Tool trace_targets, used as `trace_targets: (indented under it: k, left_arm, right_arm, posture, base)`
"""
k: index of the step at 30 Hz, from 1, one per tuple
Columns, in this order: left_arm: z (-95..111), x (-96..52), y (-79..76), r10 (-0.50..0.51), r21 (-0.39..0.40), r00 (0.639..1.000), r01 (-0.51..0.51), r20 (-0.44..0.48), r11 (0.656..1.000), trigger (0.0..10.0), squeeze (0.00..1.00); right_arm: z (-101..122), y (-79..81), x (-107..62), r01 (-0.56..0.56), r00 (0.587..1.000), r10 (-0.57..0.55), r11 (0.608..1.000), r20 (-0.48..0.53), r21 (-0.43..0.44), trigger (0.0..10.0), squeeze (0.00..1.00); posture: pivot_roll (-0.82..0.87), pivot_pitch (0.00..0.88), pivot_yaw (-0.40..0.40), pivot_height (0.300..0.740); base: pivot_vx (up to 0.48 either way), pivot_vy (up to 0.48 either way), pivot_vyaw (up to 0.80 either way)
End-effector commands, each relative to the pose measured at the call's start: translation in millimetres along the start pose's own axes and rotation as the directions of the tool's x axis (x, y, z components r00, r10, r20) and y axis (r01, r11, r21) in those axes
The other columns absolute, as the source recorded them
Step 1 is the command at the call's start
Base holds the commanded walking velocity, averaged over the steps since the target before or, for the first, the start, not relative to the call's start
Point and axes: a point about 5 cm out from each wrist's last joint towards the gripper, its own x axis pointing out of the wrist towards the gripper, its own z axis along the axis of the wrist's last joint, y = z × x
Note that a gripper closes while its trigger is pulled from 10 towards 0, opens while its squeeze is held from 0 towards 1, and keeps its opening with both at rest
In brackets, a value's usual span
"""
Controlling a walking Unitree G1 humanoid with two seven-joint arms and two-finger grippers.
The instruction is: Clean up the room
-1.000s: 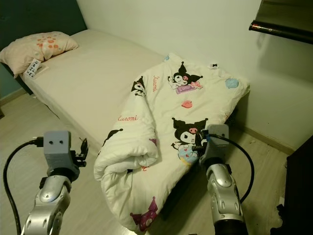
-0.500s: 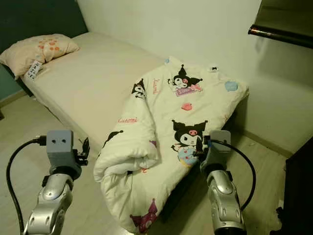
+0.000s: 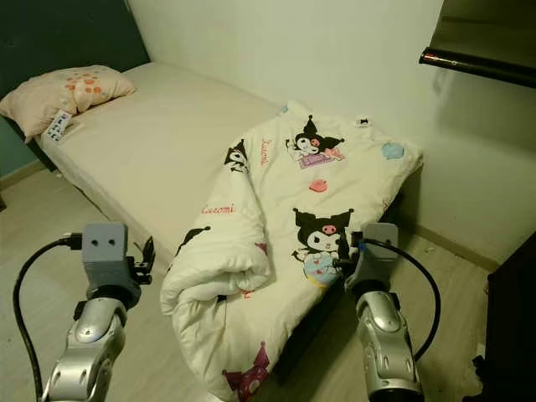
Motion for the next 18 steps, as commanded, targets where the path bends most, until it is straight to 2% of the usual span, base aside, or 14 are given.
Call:
trace_targets:
  k: [1, 18]
  left_arm:
    - [-4.7, 0.2, -0.7, 0.000, 0.016, 1.000, 0.001, -0.022, 1.000, 10.0, 0.00]
    - [-2.1, 5.8, 3.4, -0.011, 0.007, 1.000, 0.012, -0.018, 1.000, 10.0, 0.00]
  right_arm:
    - [-8.5, 3.8, -2.5, -0.011, 0.999, 0.011, 1.000, -0.036, -0.005, 10.0, 0.00]
    - [-13.6, 11.1, -4.4, -0.024, 0.998, 0.023, 1.000, -0.053, -0.018, 10.0, 0.00]
  posture:
    - [-0.07, 0.102, 0.063, 0.740]
    - [-0.07, 0.111, 0.096, 0.740]
  base:
    - [0.000, 0.000, 0.00]
    - [0.000, 0.000, 0.00]
